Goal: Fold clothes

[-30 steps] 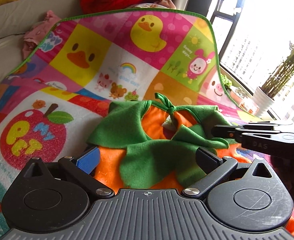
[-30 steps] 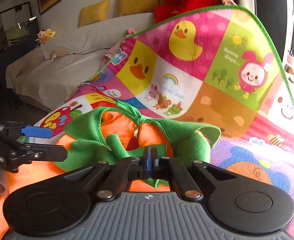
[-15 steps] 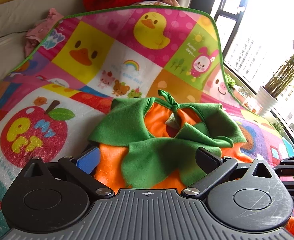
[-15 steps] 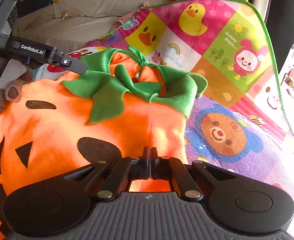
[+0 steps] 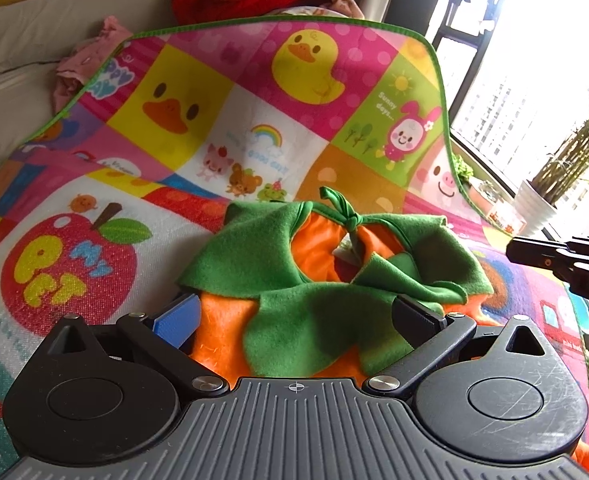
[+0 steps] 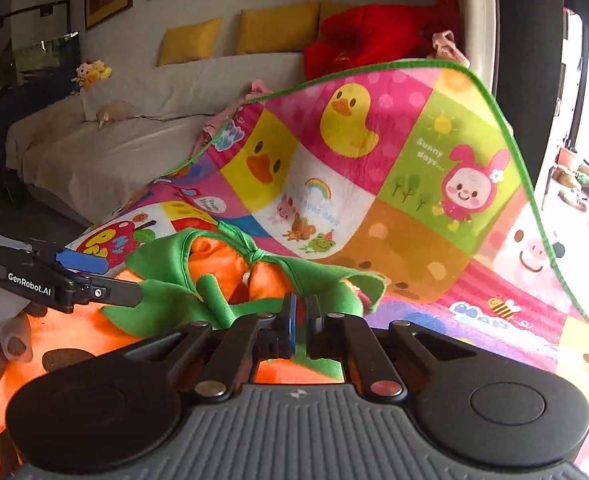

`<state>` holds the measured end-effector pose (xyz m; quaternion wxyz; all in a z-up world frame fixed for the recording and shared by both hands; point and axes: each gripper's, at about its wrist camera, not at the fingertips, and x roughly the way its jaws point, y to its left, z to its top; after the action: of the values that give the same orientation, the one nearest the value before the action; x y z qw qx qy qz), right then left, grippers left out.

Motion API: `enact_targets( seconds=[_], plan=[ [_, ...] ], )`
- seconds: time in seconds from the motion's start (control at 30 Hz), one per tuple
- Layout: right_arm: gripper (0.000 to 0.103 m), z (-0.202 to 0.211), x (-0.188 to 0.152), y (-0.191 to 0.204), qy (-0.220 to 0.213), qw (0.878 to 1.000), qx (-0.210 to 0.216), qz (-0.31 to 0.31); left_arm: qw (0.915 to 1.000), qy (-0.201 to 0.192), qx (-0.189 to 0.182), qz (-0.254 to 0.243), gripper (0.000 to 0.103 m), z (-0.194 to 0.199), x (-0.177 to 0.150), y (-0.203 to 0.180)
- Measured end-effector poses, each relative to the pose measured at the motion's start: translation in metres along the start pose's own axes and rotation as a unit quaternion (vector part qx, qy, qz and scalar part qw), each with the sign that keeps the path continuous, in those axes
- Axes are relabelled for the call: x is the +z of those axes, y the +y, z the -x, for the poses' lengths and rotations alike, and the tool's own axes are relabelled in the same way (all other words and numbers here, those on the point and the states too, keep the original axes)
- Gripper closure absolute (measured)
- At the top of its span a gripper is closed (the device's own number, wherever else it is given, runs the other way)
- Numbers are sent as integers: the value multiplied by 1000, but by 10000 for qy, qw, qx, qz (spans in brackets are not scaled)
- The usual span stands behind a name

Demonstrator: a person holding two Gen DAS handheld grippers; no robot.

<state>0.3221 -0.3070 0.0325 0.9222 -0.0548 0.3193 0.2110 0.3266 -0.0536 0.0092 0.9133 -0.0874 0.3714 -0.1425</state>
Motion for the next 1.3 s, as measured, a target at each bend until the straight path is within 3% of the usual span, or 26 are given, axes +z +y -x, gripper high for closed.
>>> enact_targets(
  seconds=[0.17, 0.2, 0.27, 0.3, 0.57, 0.63, 0.73, 1.03, 1.17, 1.3],
  plan=[
    [94, -46, -12, 5, 343, 9981, 218, -466, 9998, 162, -18, -74, 0, -9, -5, -4],
    [90, -49, -11, 3, 345, 9965, 378, -659, 9998, 176, -16, -79, 0, -10, -6, -4],
    [65, -56, -6, 2, 334, 9943, 457, -907, 9998, 189, -17, -74, 0, -10, -6, -4],
    [63, -60, -4, 1, 350, 9941, 439, -928, 9998, 188, -22, -69, 0, -10, -6, -3],
    [62, -97, -6, 3, 627, 9943, 320, -801, 9998, 210, -44, -57, 0, -10, -7, -3],
    [62, -101, -7, 8, 629, 9956, 254, -651, 9997, 216, -39, -59, 0, -10, -6, -3],
    [97, -97, -8, 14, 589, 9968, 172, -507, 9997, 223, -33, -70, 0, -9, -6, -3],
    [99, 11, 7, 22, -348, 9972, 664, -83, 9998, 187, -1, -88, 0, -5, -6, -4],
    [99, 28, -10, 28, 86, 9973, 697, 209, 9998, 176, -13, -110, 0, -4, -7, -6],
    [99, 18, -44, 31, 972, 9924, 440, 615, 9998, 149, -34, -145, 0, 0, -7, -8]
  ],
)
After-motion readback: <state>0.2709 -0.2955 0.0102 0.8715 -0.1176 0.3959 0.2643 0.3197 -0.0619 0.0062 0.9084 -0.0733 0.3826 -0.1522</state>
